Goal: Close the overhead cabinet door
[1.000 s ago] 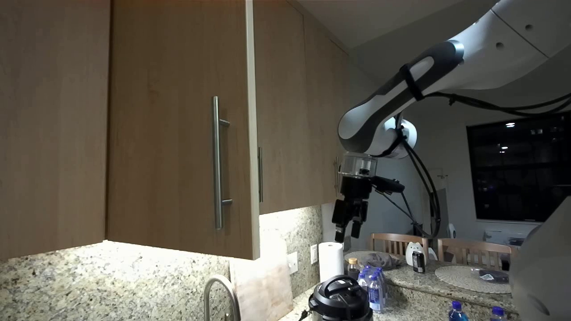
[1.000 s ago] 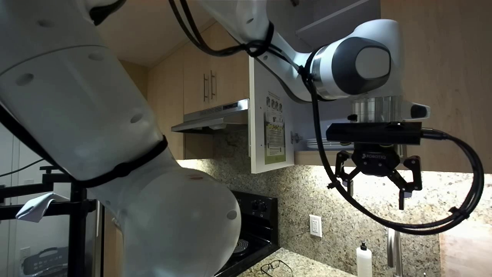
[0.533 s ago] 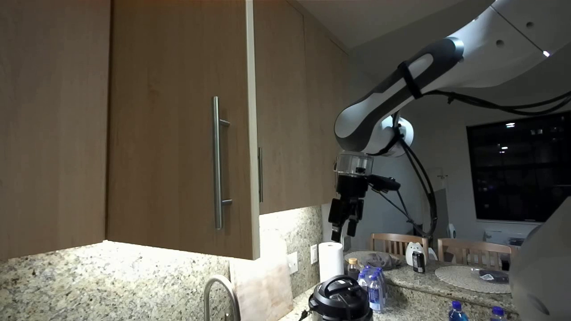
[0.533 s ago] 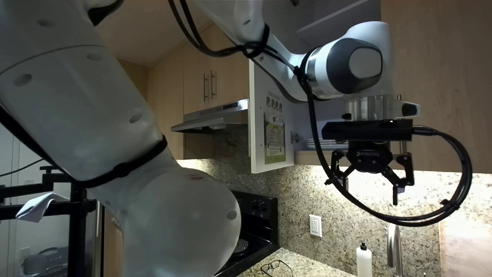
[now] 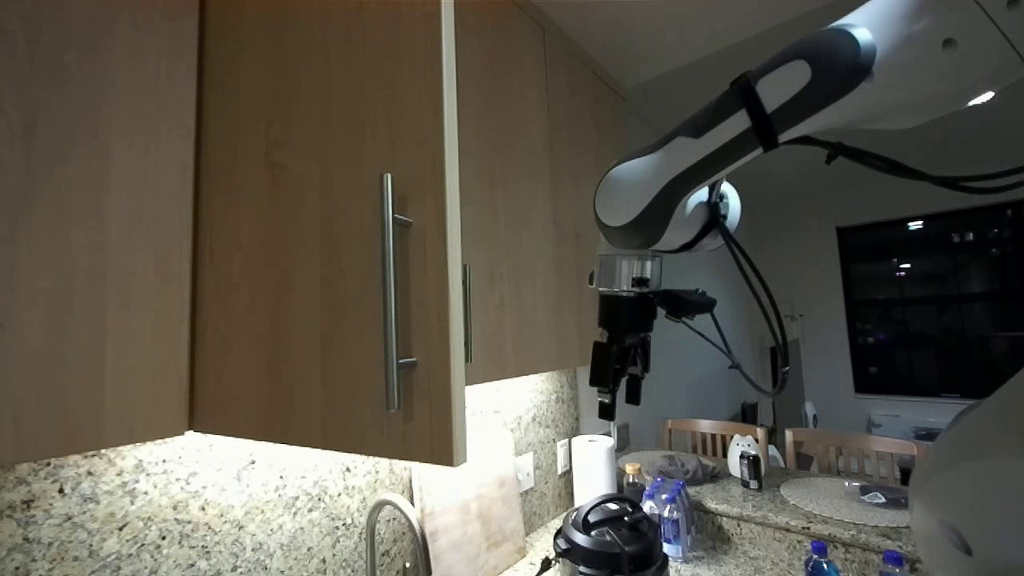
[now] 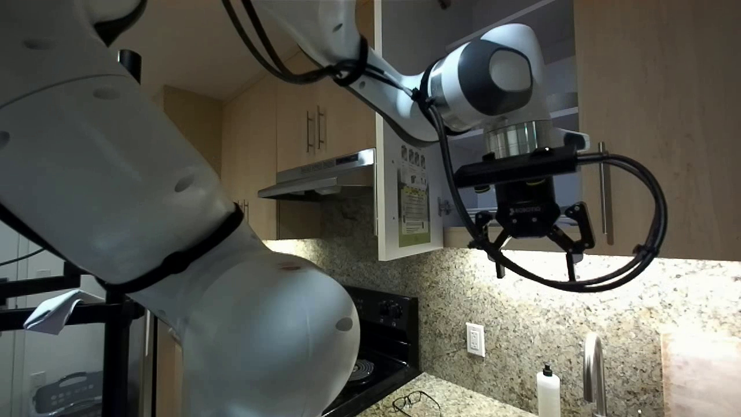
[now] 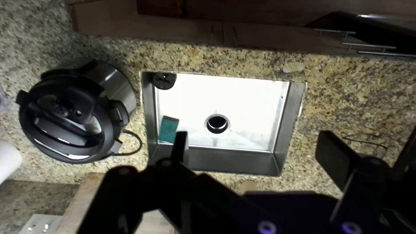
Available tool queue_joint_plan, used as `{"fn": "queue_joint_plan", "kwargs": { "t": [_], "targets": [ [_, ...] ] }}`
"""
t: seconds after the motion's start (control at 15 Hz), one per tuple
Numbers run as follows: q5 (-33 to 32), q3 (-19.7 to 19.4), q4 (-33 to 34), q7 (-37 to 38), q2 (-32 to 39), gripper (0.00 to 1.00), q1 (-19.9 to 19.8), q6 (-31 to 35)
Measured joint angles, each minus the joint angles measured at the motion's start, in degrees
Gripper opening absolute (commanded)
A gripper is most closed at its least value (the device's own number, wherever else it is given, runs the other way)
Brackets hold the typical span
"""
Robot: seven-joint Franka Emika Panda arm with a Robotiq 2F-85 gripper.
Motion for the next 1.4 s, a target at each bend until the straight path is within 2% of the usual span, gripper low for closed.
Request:
{"fn": "queue_joint_plan", "kwargs": {
  "t": [0.2,0.67,1.0,1.4],
  "targets": [
    [-3.2,2.7,0.8,2.6,-2.3,1.00,-1.0,-5.0],
    [-8.7,7.3,6.6,2.6,-9.1,1.00,-0.2,-11.5],
    [-13.6,11.7,12.7,2.6,-11.1,1.00,2.0,-16.1],
    [-17.4,12.8,17.4,2.5,-11.3,1.00,6.4,-16.2]
  ]
}}
